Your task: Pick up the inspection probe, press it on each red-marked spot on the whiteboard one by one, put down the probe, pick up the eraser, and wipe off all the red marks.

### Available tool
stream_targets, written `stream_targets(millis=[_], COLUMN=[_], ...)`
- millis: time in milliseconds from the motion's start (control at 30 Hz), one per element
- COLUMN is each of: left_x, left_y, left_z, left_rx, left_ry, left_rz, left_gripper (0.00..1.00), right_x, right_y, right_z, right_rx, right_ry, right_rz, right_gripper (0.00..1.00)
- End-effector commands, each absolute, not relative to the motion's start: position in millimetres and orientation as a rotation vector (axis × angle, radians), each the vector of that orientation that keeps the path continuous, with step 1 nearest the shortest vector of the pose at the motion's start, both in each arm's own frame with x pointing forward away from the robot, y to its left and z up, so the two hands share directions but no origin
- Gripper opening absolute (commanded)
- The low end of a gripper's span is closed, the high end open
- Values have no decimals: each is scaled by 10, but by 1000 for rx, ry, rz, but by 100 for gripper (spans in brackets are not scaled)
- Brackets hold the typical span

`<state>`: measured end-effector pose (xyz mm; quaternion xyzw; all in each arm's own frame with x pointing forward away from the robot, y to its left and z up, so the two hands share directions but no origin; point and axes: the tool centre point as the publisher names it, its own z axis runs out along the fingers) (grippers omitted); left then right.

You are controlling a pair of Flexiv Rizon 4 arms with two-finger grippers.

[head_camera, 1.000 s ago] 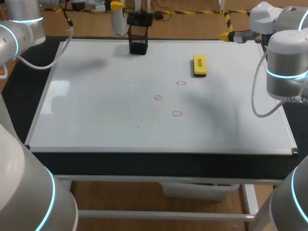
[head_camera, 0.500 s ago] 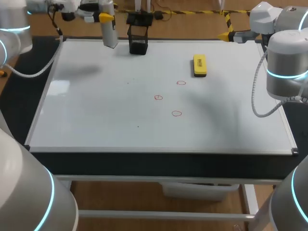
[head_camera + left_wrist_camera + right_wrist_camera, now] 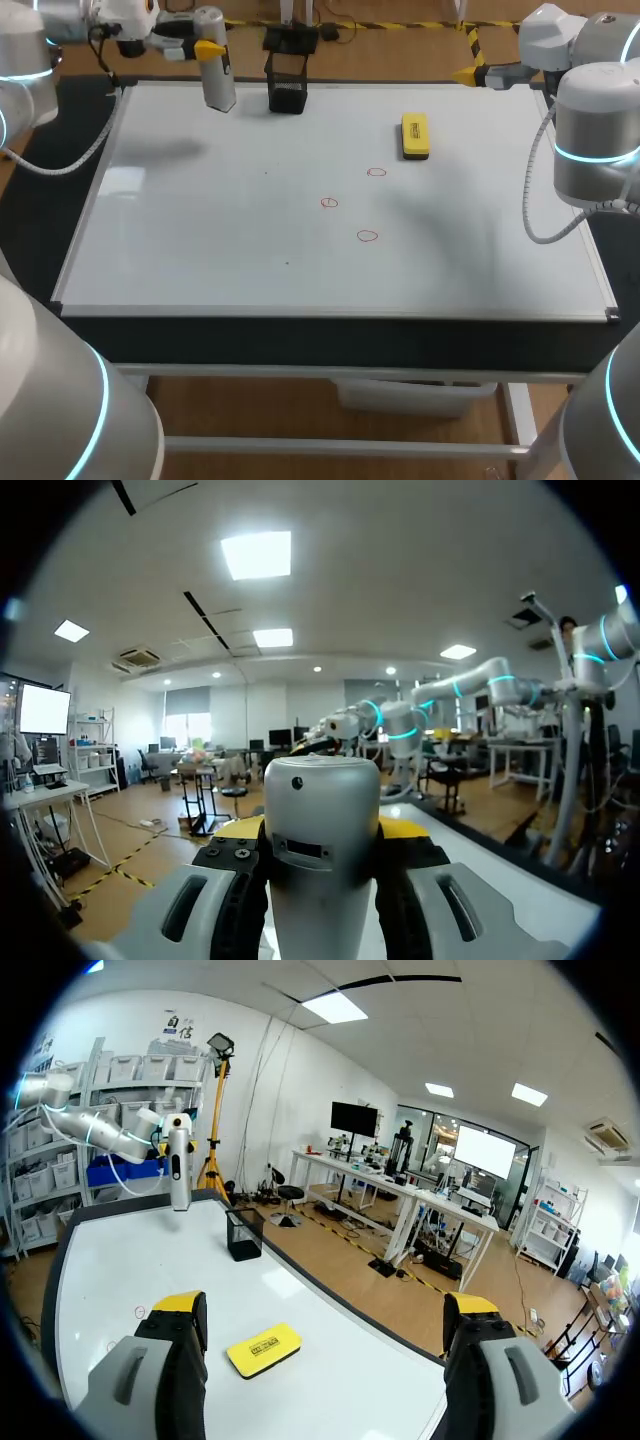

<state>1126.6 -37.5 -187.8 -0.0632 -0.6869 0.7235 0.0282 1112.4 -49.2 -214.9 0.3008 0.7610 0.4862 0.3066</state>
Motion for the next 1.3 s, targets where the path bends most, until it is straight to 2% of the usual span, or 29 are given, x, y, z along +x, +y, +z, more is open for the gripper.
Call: stream_targets(millis=[33, 700, 1300], left_x=[11325, 11231, 11057], left_y=[-353, -187, -22], left_z=[-1883, -1983, -2092], left_rx=[-357, -251, 177], left_ry=[-2034, -2110, -2256], left_rz=[2143, 2260, 2454], left_gripper=[0, 0, 0], right_x=[11128, 11128, 11128], right_y=[-494, -494, -494], right_z=[-2154, -2154, -2154], right_rx=[795, 795, 795], right_ry=[2013, 2013, 2013], right_rz=[1288, 1288, 1288], right_gripper=[100, 100, 100])
